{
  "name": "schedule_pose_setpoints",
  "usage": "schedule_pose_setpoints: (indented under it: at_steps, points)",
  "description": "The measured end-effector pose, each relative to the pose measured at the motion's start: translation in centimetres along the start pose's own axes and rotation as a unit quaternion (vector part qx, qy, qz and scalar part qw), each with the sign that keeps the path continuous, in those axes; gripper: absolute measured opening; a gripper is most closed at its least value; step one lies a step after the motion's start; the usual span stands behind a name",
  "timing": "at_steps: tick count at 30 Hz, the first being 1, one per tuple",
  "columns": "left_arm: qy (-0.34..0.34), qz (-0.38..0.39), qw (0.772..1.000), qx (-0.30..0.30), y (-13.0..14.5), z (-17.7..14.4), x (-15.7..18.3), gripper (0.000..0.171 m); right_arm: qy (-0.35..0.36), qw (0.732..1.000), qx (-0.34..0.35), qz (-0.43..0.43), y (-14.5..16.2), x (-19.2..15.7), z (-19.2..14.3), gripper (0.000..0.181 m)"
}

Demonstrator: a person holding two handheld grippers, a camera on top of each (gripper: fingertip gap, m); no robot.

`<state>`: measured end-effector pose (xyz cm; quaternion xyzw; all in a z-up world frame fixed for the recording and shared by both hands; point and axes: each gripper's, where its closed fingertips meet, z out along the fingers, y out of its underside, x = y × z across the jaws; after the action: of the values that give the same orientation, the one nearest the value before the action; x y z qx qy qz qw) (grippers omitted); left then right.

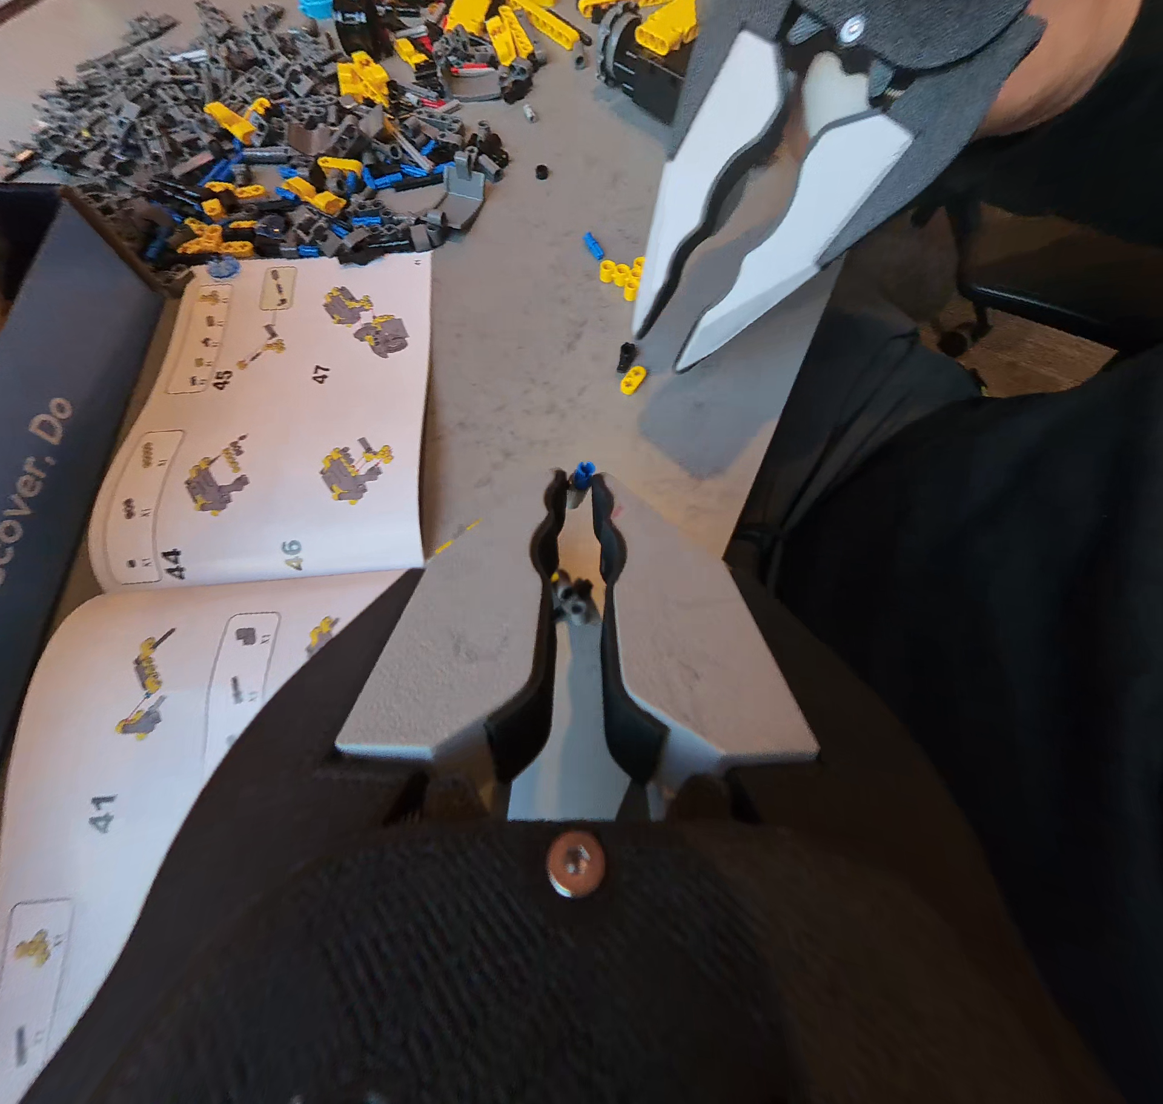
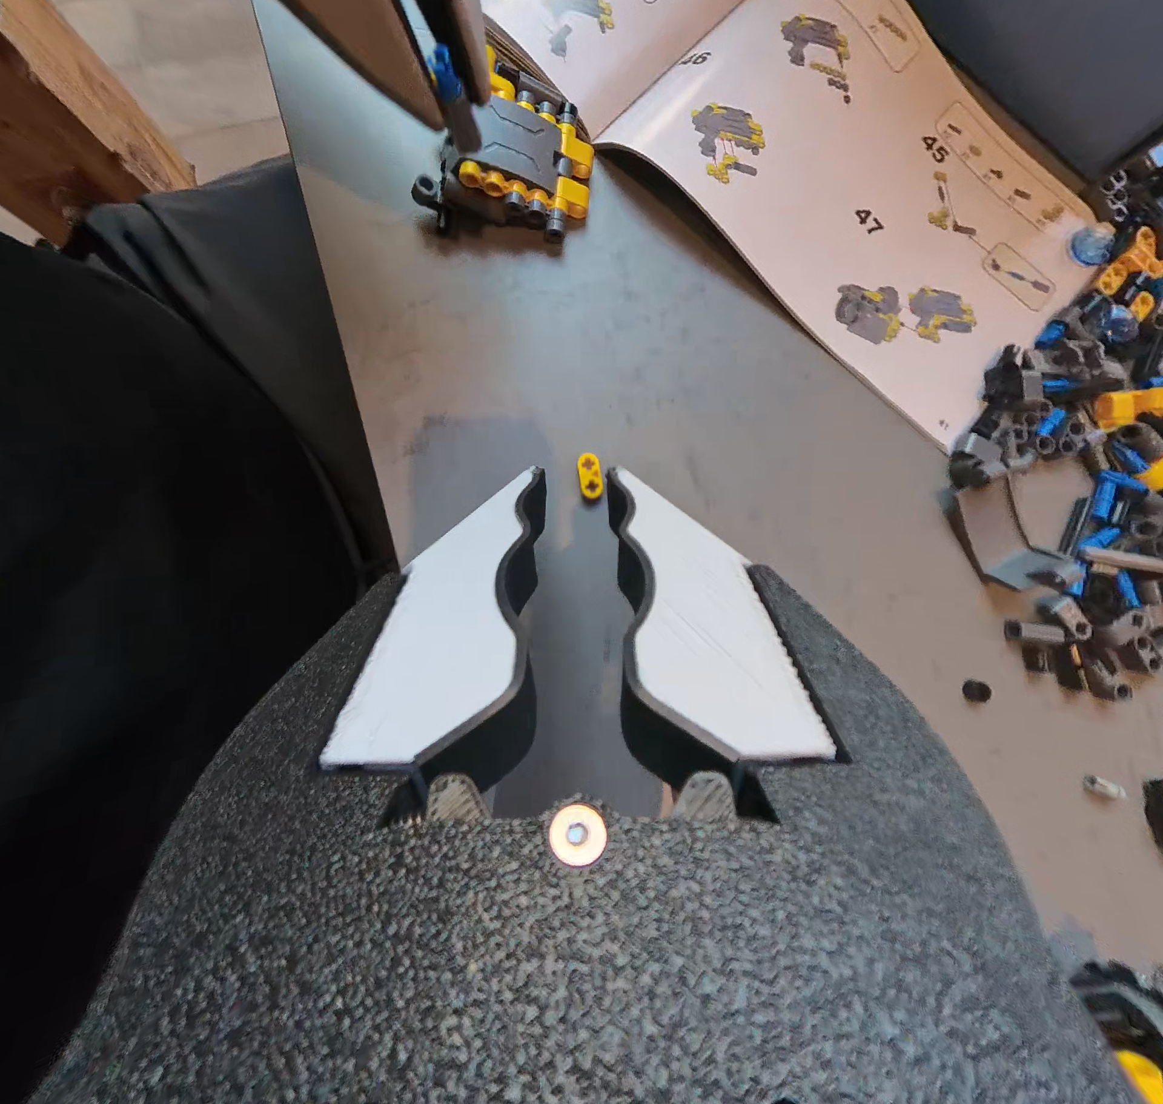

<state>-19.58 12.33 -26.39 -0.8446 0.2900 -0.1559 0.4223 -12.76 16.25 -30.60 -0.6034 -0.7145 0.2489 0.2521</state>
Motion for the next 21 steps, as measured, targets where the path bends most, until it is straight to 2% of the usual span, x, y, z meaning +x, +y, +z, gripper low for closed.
schedule_pose_setpoints:
  at_steps: [5, 8, 11, 19, 21]
  points:
    - [0.034, 0.004, 0.999, -0.035, 0.5, 2.0, 1.6, 0.005, 0.014, 0.998, -0.036, -0.044, 0.3, 0.4, 1.8, 0.014]
    - [0.037, 0.026, 0.996, -0.071, 1.2, 3.4, 2.2, 0.005, 0.004, 0.996, -0.054, -0.076, 0.8, -0.2, 1.6, 0.004]
    - [0.045, 0.040, 0.994, -0.087, 1.5, 4.3, 2.9, 0.005, 0.012, 0.992, -0.075, -0.096, 1.7, -0.1, 0.9, 0.004]
    - [0.052, 0.029, 0.994, -0.089, 1.6, 4.7, 3.2, 0.005, 0.028, 0.991, -0.112, -0.062, 4.0, 1.4, -0.8, 0.000]
    - [0.053, 0.031, 0.994, -0.090, 1.6, 4.9, 3.3, 0.005, 0.029, 0.994, -0.099, -0.049, 3.7, 1.7, -1.1, 0.001]
